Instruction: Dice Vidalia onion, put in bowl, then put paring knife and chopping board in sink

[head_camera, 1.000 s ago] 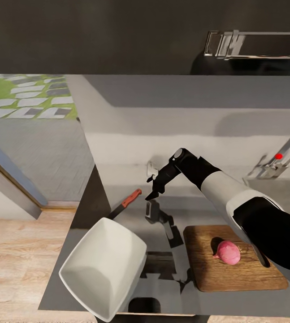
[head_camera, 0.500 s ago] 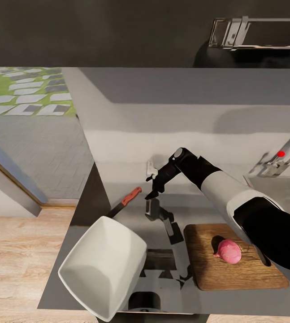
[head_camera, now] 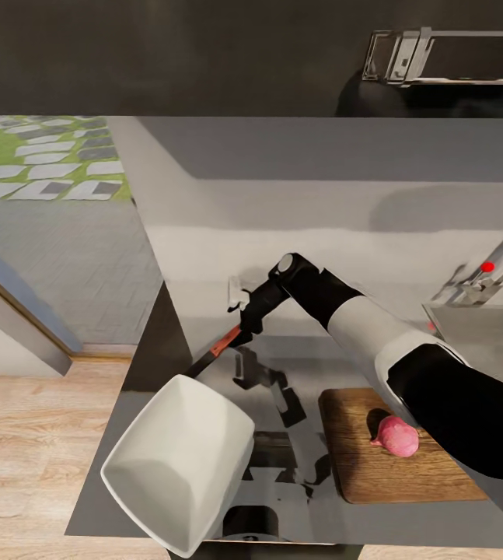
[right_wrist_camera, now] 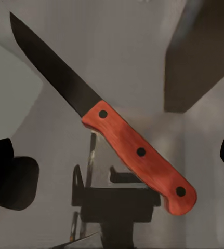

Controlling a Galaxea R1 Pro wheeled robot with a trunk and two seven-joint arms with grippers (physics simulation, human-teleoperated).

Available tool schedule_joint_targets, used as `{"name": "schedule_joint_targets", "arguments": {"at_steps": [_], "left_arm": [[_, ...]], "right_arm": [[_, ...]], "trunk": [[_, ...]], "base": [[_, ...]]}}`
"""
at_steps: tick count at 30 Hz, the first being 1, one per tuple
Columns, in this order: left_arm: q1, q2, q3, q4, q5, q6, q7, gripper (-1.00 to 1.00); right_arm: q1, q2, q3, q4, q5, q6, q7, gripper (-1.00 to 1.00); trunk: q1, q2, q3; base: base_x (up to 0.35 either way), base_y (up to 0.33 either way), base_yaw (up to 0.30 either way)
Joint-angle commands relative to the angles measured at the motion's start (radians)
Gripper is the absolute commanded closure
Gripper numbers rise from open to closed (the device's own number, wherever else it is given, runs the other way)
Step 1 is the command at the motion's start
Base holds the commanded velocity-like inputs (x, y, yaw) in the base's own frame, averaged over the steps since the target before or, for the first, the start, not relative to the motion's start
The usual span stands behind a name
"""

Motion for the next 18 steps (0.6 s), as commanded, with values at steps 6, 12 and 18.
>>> {"name": "schedule_joint_targets", "arguments": {"at_steps": [6,12,18], "left_arm": [[0.0,0.0,-0.013,-0.004,0.01,0.005,0.003,-1.0],[0.0,-0.001,-0.014,-0.003,0.011,0.005,0.003,-1.0],[0.0,-0.001,-0.013,-0.004,0.011,0.005,0.003,-1.0]], "right_arm": [[-0.001,0.0,0.002,-0.018,0.007,0.008,0.003,-1.0],[-0.001,0.0,0.002,-0.019,0.013,0.009,0.002,-1.0],[-0.001,0.0,0.002,-0.019,0.029,0.008,-0.007,-1.0]], "trunk": [[0.001,-0.002,-0.002],[0.001,-0.002,-0.003],[0.001,-0.002,-0.011]], "base": [[0.0,0.0,0.0],[0.0,0.0,0.0],[0.0,0.0,0.0]]}}
